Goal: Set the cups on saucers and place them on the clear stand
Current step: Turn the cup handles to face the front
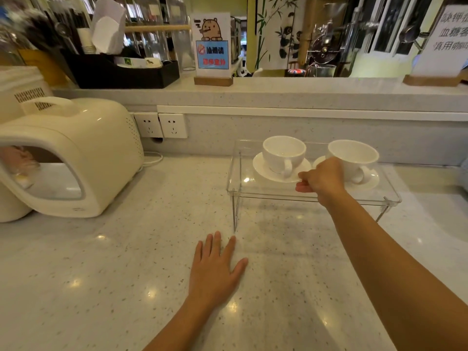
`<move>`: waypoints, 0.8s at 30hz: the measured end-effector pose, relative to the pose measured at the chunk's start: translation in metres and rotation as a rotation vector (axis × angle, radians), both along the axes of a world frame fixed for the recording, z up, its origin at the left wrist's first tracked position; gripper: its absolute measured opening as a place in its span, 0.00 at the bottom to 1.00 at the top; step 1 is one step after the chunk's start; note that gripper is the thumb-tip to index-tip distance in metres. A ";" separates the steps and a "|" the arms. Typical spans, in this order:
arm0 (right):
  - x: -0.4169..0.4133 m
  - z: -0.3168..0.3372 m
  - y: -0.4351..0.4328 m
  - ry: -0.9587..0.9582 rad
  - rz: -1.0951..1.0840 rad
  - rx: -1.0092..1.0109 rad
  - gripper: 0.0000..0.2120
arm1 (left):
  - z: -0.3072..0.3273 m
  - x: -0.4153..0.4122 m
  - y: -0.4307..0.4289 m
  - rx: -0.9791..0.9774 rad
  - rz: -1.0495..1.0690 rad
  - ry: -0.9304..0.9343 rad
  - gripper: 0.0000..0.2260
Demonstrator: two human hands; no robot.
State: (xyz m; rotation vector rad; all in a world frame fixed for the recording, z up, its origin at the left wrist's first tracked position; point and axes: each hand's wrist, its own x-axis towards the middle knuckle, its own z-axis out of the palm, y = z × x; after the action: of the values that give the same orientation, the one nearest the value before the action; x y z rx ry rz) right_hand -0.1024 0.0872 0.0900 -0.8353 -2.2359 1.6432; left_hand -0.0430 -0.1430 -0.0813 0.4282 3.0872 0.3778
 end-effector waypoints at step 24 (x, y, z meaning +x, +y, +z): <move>-0.002 0.005 -0.011 -0.087 0.205 0.062 0.08 | 0.002 -0.001 0.001 0.026 0.008 0.009 0.31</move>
State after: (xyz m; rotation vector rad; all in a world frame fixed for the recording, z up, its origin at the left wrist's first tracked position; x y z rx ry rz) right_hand -0.1043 0.0765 0.0950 -0.6948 -2.4919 1.6423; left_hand -0.0438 -0.1420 -0.0794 0.4187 3.0970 0.4182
